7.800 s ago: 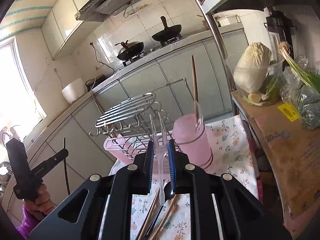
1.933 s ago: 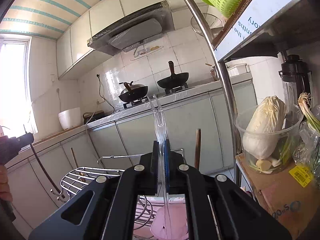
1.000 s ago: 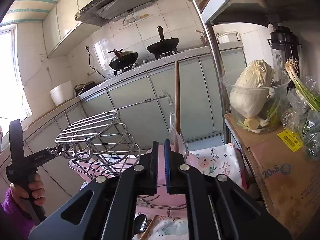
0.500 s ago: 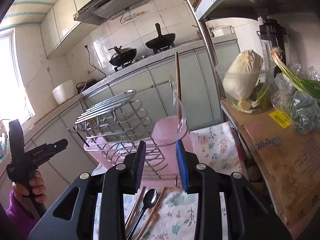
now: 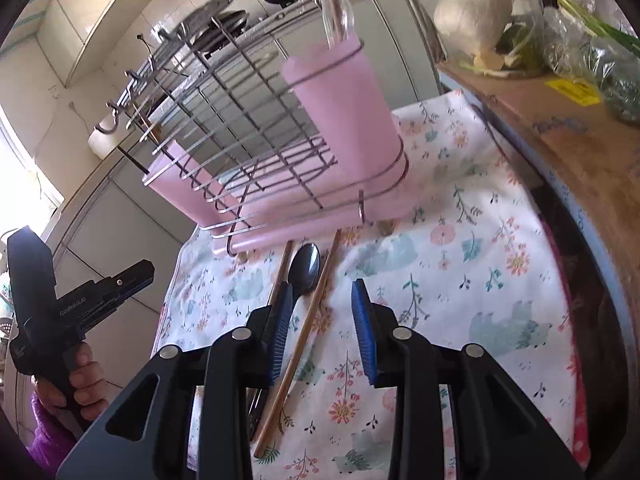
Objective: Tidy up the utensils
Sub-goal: 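Open both tools and move them back down to the remaining utensils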
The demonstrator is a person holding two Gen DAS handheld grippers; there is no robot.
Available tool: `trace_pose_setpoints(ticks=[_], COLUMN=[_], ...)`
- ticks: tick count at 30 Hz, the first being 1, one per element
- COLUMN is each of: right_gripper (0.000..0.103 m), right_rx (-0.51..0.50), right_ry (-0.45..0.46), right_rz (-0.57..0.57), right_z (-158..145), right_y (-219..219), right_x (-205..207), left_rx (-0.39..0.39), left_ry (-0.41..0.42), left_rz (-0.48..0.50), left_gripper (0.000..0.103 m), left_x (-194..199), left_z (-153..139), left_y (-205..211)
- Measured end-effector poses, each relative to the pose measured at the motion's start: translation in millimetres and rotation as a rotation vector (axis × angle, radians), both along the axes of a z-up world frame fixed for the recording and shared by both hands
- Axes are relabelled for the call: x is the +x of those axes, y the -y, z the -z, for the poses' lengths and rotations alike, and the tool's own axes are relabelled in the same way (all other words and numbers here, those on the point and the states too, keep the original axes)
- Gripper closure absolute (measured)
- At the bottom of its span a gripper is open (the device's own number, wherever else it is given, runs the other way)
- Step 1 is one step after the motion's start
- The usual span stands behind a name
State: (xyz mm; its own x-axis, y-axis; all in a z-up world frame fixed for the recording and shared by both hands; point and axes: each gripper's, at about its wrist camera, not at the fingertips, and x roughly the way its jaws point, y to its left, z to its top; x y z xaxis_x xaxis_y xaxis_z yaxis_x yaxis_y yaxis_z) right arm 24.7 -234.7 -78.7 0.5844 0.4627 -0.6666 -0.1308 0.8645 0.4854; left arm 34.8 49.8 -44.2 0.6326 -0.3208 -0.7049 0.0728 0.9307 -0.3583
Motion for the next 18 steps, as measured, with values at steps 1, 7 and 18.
trace_pose_setpoints(ticks=[1,7,18], right_gripper=[0.072,0.072,0.073], right_rx=[0.001,0.003,-0.089], right_ry=[-0.023,-0.103,-0.164], right_rz=[-0.014,-0.052,-0.087], right_z=[6,27,44], right_y=[-4,-27,-65], right_x=[0,0,16], left_rx=[0.002,0.000,0.019], left_ry=[-0.014,-0.105,-0.128], left_rz=[0.008,0.075,0.109], left_gripper=[0.081,0.081,0.081], left_x=[-1,-9,-18], left_z=[6,35,53], left_y=[3,20,31])
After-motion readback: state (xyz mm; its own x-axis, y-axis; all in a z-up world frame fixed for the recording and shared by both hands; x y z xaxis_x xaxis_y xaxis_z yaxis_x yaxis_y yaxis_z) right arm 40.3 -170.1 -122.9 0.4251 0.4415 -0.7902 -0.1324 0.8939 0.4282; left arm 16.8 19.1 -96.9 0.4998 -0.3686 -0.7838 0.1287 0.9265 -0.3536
